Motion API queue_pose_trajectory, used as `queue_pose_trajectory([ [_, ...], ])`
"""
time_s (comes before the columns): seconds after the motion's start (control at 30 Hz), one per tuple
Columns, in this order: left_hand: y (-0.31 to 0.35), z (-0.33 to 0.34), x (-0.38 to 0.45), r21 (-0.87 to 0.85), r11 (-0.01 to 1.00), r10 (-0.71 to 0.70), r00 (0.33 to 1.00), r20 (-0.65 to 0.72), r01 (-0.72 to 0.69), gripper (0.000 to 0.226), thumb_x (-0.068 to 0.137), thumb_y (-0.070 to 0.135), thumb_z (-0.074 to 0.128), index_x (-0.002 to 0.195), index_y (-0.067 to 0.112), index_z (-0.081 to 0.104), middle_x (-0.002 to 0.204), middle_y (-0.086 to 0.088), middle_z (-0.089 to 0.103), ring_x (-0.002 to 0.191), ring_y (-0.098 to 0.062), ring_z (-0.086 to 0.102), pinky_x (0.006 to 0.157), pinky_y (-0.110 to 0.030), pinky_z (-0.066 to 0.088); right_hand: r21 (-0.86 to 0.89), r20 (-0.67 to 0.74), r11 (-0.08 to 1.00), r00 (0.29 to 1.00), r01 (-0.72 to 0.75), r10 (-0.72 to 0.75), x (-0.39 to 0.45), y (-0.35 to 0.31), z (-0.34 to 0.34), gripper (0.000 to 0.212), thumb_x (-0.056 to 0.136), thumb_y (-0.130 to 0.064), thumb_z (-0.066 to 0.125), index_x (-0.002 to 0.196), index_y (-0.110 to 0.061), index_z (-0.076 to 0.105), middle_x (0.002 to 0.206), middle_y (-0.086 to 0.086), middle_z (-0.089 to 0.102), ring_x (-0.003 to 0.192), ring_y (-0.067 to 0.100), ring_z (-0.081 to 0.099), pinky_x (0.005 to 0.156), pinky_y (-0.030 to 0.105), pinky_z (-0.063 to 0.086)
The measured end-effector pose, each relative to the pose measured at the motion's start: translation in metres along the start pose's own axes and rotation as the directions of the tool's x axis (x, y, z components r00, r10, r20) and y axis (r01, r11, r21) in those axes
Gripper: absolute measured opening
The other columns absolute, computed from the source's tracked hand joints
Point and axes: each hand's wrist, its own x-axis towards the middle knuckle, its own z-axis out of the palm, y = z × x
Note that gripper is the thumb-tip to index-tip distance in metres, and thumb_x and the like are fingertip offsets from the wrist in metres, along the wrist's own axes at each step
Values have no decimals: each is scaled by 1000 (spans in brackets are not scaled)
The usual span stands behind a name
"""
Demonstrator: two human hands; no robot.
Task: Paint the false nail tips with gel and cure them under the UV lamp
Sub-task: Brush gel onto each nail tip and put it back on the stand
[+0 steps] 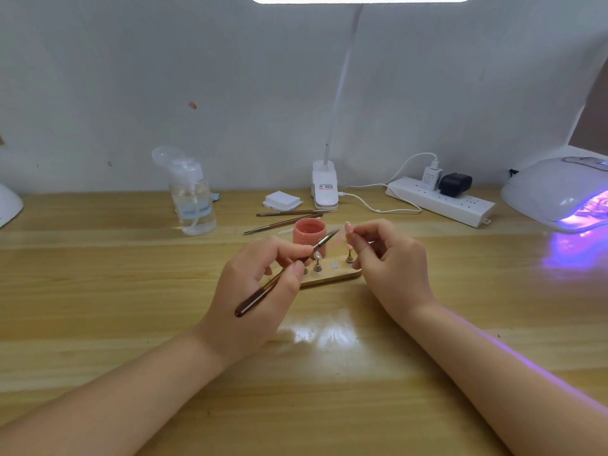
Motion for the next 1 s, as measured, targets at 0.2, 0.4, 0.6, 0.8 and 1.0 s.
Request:
queue_pose_trajectory([
  [0.2,-2,1,1,-29,999,-39,997,-71,37,21,88,35,50,104,32,62,95,18,68,82,-8,59,72,-23,46,15,64,995,993,-96,95,-1,-2,1,3,86,-16,71,84,-13,71,71,0,69,62,22,65,67,45,55],
  [0.4,-5,2,1,-51,997,-59,995,-75,55,19,87,36,50,103,37,61,96,18,68,83,-7,60,72,-16,44,-207,139,973,981,-102,132,-1,1,1,6,82,-26,73,76,-25,73,60,-9,60,52,6,47,57,26,37],
  [0.6,-3,2,1,-44,998,-46,997,-63,43,18,87,35,50,102,37,60,92,23,66,79,-4,59,69,-14,45,-326,149,937,972,-124,180,1,5,4,12,83,-31,72,74,-22,75,54,-14,51,59,9,47,56,25,29],
  [0.8,-2,2,1,-51,997,-56,997,-50,54,20,87,34,50,101,32,63,89,22,66,77,-3,59,68,-14,45,-338,157,934,971,-119,181,2,6,4,9,83,-30,72,76,-26,76,54,-14,50,62,11,47,56,25,27],
  [1.0,-3,4,1,-59,994,-92,995,-24,91,17,88,17,57,97,27,68,88,20,70,79,-4,63,70,-9,44,-186,129,978,985,-92,117,1,5,3,4,83,-24,73,80,-22,74,53,-8,53,52,8,45,58,27,36],
])
